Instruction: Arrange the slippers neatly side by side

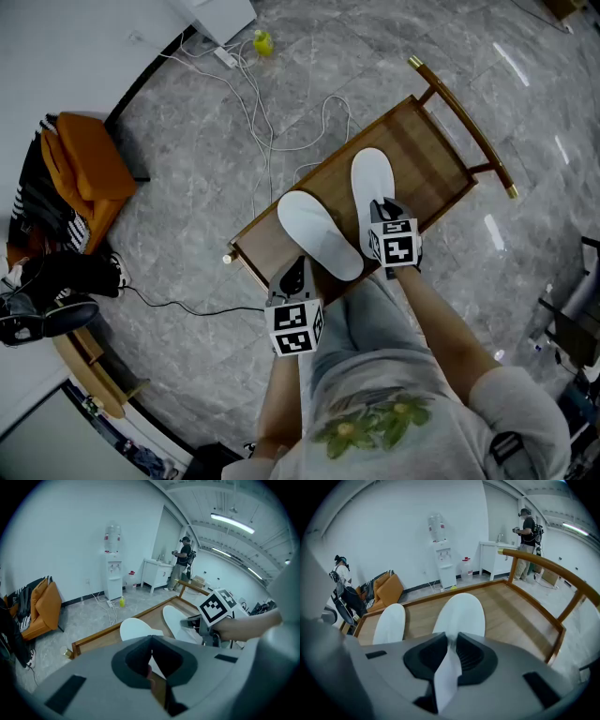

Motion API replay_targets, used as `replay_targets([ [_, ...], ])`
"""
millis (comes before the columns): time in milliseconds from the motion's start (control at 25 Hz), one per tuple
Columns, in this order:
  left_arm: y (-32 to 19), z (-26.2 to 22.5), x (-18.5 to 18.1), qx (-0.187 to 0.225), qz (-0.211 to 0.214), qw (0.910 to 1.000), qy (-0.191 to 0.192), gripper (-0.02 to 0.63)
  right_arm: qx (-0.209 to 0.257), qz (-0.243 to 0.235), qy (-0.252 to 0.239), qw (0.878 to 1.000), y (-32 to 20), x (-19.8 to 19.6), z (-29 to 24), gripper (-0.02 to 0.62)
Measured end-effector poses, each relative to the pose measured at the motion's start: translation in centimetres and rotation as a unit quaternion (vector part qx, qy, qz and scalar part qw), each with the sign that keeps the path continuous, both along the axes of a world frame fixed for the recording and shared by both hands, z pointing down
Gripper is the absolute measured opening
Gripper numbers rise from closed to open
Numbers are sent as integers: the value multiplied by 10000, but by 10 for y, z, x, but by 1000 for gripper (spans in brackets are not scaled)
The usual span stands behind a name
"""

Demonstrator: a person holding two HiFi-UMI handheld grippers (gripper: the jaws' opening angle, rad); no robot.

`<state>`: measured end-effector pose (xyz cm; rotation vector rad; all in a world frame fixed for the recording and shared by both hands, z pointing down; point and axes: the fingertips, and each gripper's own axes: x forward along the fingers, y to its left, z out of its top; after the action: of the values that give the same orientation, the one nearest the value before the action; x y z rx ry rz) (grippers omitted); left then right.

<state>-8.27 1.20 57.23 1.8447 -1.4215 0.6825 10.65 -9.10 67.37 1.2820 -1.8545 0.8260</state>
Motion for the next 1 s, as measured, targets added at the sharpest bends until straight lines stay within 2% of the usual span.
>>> replay_targets([
  [160, -1, 0, -2, -15, -14, 10000, -2, 15, 9, -325, -63, 9995, 1, -6, 0, 58],
  [360, -3, -2, -2, -6, -39, 10000, -13, 15, 60, -1229, -61, 9924, 4, -23, -3, 58],
  [560, -6, -4, -2, 10, -68, 10000, -23, 15, 66, -1815, -90, 9833, 5, -37, -6, 60],
  [1000, -9, -10, -7, 62, -173, 9998, -47, 15, -217, -2326, -132, 9722, 11, -56, -3, 58],
])
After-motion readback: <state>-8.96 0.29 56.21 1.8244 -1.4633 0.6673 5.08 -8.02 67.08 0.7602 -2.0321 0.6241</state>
